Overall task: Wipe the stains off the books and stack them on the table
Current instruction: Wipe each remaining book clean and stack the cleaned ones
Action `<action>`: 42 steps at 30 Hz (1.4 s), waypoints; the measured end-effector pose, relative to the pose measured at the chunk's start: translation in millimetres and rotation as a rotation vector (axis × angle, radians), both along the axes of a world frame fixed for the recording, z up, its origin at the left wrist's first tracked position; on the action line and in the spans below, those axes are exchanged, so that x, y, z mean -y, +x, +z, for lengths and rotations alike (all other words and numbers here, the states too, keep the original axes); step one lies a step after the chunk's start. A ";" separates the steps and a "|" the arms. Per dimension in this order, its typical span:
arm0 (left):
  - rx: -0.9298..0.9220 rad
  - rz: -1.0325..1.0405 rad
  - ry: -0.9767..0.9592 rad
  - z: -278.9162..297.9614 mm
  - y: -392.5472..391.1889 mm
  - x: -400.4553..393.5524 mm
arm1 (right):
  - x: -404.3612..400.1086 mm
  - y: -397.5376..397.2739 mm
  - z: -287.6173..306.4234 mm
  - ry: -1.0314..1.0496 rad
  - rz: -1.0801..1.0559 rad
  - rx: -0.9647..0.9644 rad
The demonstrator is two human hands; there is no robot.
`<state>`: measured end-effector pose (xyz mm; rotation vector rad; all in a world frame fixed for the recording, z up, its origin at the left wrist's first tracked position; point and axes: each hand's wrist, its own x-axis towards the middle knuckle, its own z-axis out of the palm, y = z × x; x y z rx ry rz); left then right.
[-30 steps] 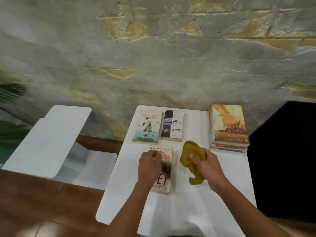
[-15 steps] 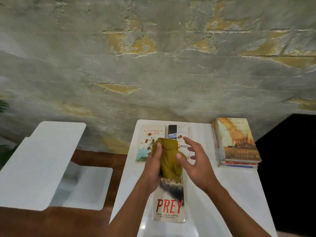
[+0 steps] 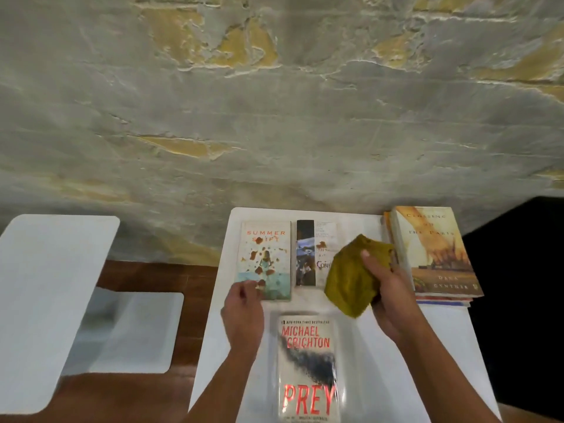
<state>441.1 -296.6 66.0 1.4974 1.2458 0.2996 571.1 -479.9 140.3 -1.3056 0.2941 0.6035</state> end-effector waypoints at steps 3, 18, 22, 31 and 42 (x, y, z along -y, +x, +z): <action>-0.244 -0.019 0.376 -39.9 -17.0 -18.9 | 5.8 26.8 -12.8 -0.079 -0.057 0.070; -0.532 -0.069 0.434 -103.5 -39.6 -23.0 | -25.0 68.8 -82.7 -0.930 0.143 0.629; -0.521 -0.073 0.458 -103.2 -37.9 -25.6 | -42.8 85.0 -98.6 -0.969 0.353 0.743; -0.590 -0.112 0.457 -116.4 -48.4 -20.7 | -56.2 99.1 -121.7 -1.033 0.669 0.863; -0.591 -0.103 0.450 -121.6 -49.7 -20.9 | -55.7 115.5 -120.2 -1.131 0.655 0.781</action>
